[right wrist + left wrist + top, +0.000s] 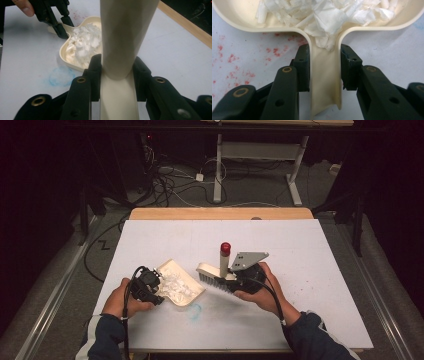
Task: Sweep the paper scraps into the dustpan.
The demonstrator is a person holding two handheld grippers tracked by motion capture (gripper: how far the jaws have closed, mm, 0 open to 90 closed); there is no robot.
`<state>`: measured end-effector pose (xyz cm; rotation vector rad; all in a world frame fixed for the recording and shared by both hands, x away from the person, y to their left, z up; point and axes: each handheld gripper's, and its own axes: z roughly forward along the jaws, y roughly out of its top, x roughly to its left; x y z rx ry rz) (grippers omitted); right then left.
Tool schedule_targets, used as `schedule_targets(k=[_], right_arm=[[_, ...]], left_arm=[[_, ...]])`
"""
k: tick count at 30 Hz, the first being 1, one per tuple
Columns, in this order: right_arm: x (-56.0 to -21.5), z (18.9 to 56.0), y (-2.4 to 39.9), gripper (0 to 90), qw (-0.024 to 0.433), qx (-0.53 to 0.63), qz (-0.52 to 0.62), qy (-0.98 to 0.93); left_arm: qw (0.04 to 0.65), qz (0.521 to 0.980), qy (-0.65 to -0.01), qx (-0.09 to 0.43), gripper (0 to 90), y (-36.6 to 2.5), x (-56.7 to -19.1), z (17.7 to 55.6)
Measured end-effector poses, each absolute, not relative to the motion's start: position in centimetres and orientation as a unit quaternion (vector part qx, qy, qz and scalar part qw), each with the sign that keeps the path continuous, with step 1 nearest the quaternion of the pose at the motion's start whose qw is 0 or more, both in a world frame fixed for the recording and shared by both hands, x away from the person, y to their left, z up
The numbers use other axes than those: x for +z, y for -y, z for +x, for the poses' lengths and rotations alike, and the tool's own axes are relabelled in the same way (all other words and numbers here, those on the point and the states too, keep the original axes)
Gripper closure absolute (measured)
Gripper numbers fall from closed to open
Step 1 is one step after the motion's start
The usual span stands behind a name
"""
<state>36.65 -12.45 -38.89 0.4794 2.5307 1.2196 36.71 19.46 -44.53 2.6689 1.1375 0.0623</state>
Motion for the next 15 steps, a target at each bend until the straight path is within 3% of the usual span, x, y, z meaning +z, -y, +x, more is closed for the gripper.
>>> schedule_targets(k=[9,15], right_arm=[[-37.9,35.3,16.8,67.6,0.143,0.427,0.192,-0.872],[-38.3,35.8,17.8,67.6,0.168,0.425,0.213,-0.864]], left_arm=[[0.121,0.911,-0.395,0.019,62.7,-19.4,-44.5,36.7],[0.119,0.912,-0.393,0.019,62.7,-19.3,-44.5,36.8]])
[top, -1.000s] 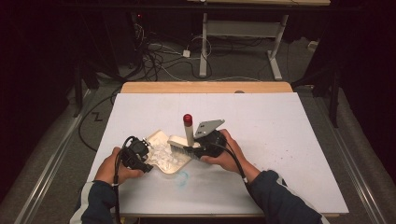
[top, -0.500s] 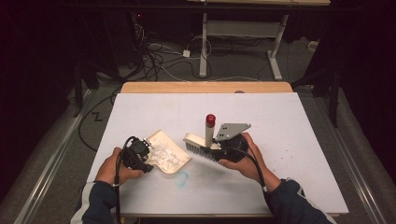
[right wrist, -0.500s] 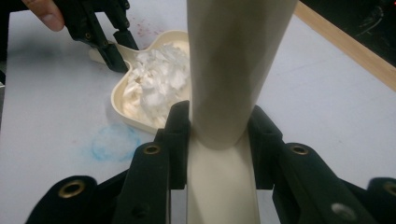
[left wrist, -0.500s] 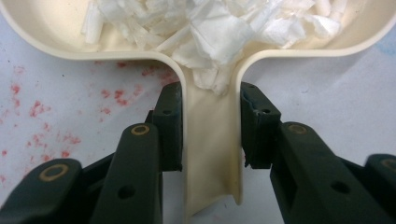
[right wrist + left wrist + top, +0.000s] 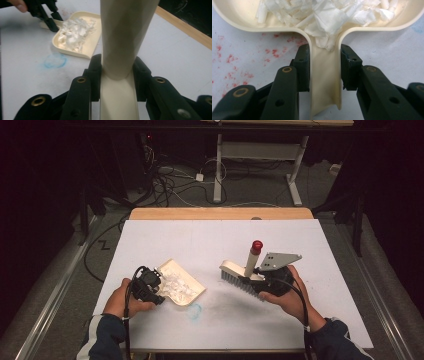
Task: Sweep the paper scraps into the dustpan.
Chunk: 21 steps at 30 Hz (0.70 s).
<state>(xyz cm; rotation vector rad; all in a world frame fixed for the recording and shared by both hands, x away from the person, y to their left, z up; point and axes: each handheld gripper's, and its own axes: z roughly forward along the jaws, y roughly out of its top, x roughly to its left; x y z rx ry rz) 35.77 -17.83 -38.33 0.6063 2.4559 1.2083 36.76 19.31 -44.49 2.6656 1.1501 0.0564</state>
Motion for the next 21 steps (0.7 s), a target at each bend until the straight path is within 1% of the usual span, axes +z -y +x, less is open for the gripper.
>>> schedule_targets(k=[6,8,10,13,17,21], right_arm=[[-39.7,37.1,15.2,67.6,0.19,0.405,0.215,-0.868],[-40.0,37.6,14.3,67.6,0.196,0.404,0.214,-0.868],[-40.1,38.1,13.4,67.6,0.189,0.407,0.217,-0.867],[-40.3,38.5,12.0,67.6,0.203,0.4,0.214,-0.868],[-40.6,39.2,10.6,67.6,0.198,0.391,0.204,-0.875],[-41.3,39.6,9.0,67.6,0.194,0.379,0.193,-0.884]], left_arm=[[0.112,0.915,-0.389,0.014,62.9,-19.4,-44.4,36.4],[0.112,0.915,-0.388,0.01,62.9,-19.5,-44.4,36.2],[0.114,0.914,-0.39,0.007,63.0,-19.7,-44.4,36.2],[0.108,0.914,-0.391,0.006,63.0,-19.6,-44.3,36.1],[0.095,0.915,-0.393,0.005,63.1,-19.2,-44.0,36.2],[0.101,0.912,-0.398,0.004,63.1,-19.3,-43.6,36.1]])
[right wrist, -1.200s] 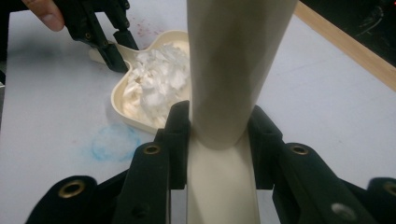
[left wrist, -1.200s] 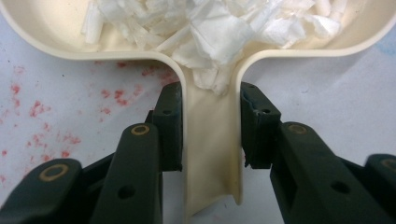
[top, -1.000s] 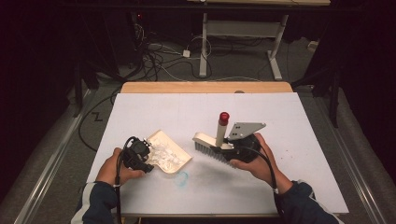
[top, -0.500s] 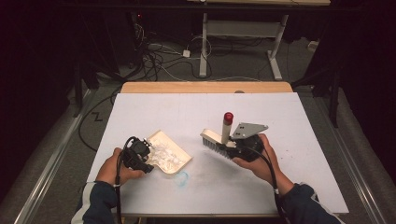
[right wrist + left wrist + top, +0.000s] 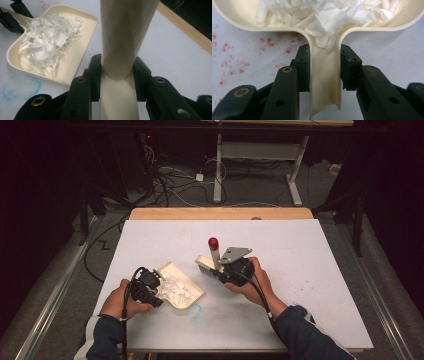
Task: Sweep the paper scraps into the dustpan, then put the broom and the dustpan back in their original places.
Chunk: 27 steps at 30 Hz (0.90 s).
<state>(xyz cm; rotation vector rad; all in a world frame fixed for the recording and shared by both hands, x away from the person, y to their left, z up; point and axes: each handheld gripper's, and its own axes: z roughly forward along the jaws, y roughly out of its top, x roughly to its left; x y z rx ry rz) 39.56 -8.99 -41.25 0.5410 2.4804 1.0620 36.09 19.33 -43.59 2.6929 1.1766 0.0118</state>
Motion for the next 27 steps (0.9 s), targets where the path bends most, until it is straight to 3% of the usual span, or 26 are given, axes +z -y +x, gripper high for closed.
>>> schedule_targets(k=[11,17,27], right_arm=[[-41.8,39.3,6.4,67.6,0.172,0.37,0.166,-0.898],[-41.5,38.5,6.7,67.6,0.109,0.393,0.139,-0.903],[-39.2,36.3,10.3,67.6,0.126,0.427,0.144,-0.884]], left_arm=[[0.097,0.912,-0.398,-0.003,63.1,-19.5,-43.4,36.4],[0.096,0.911,-0.402,0.0,63.1,-19.5,-43.5,36.5],[0.1,0.906,-0.412,-0.002,63.1,-19.4,-43.9,36.7]])
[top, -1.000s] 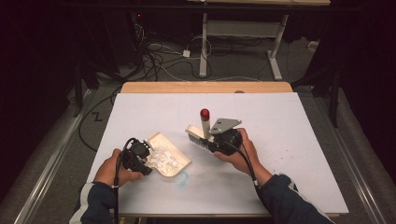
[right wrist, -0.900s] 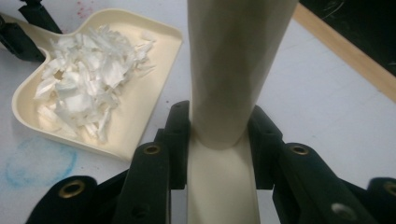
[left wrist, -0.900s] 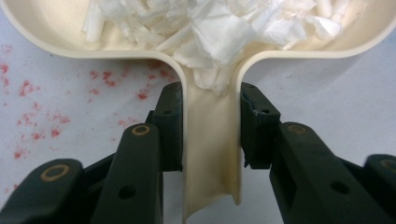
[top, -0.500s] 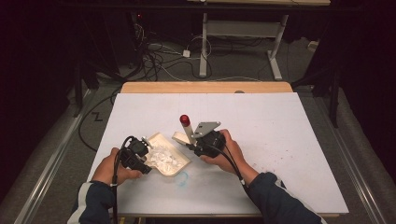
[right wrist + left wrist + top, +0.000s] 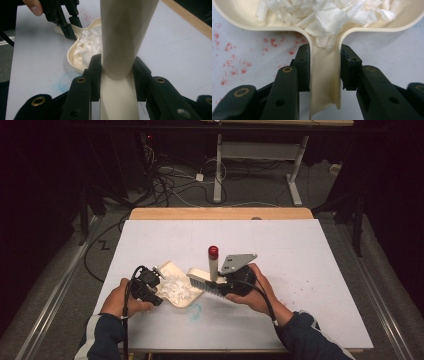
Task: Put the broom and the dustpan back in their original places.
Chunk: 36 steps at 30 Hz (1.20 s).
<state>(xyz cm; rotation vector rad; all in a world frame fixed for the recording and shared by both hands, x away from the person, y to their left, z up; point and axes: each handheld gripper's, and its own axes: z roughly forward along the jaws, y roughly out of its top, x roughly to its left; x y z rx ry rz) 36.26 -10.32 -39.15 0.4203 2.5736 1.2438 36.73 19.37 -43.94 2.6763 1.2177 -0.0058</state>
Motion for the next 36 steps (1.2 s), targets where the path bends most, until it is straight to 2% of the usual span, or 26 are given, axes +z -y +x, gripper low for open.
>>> schedule_targets(k=[10,21,36], right_arm=[[-37.5,35.5,14.9,67.6,0.132,0.42,0.166,-0.882],[-37.3,34.5,20.3,67.6,0.114,0.422,0.19,-0.879],[-37.0,33.3,27.0,67.6,0.033,0.405,0.213,-0.888]], left_arm=[[0.118,0.893,-0.435,-0.001,63.0,-19.7,-44.3,36.9],[0.131,0.88,-0.457,0.005,63.0,-19.9,-44.5,37.0],[0.17,0.842,-0.512,0.029,62.6,-20.8,-44.8,37.5]])
